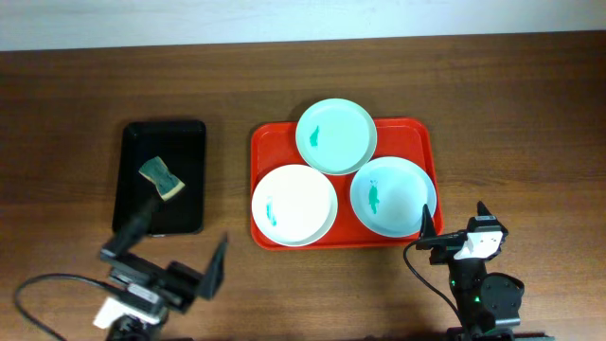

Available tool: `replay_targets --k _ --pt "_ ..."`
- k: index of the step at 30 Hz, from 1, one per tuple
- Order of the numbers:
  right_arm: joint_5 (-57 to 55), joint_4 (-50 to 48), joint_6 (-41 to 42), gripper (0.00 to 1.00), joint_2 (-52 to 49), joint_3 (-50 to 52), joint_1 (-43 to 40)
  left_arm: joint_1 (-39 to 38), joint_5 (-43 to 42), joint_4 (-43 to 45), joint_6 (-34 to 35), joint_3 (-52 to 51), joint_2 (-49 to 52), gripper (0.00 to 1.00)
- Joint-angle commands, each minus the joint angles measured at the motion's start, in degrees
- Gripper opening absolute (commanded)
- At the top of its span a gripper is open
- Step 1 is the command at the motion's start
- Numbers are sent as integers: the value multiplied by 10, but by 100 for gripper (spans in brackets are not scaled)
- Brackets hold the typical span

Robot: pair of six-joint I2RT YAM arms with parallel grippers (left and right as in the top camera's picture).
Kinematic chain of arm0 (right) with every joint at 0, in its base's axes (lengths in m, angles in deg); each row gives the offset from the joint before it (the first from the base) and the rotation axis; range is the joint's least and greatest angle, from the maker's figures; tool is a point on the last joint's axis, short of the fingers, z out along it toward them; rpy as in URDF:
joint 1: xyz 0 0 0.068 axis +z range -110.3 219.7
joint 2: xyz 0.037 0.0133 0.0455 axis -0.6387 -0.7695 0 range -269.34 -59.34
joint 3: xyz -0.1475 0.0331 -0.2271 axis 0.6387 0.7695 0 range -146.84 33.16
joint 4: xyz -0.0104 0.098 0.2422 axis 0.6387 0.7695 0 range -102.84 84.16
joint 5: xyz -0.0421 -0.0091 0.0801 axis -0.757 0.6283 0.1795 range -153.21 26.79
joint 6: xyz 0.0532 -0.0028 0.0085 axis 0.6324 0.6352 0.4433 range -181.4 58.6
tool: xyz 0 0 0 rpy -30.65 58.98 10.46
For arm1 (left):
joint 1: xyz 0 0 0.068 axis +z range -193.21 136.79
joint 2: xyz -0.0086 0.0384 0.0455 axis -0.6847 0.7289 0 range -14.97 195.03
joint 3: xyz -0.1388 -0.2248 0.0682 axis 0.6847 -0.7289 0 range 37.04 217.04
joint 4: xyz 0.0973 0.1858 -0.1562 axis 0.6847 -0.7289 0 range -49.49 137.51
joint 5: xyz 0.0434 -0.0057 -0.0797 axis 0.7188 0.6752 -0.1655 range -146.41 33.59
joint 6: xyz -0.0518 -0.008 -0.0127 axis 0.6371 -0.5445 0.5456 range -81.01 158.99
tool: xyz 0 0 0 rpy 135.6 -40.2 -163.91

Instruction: Clean dirty plates on tray and stack at the side

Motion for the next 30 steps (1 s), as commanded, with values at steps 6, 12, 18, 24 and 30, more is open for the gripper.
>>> replay_targets --k 6,12,18,24,30 --pt "1 4 4 98 6 4 -4 0 16 -420 -81 323 422 99" --pt "1 4 4 98 6 4 -4 0 235 -567 64 458 658 99" --pt "1 4 4 99 6 4 -4 5 405 -661 143 527 810 99" --pt "1 4 4 98 6 4 -4 38 401 -637 290 527 892 99" --pt "1 4 4 99 6 4 -4 77 370 -604 322 527 943 99"
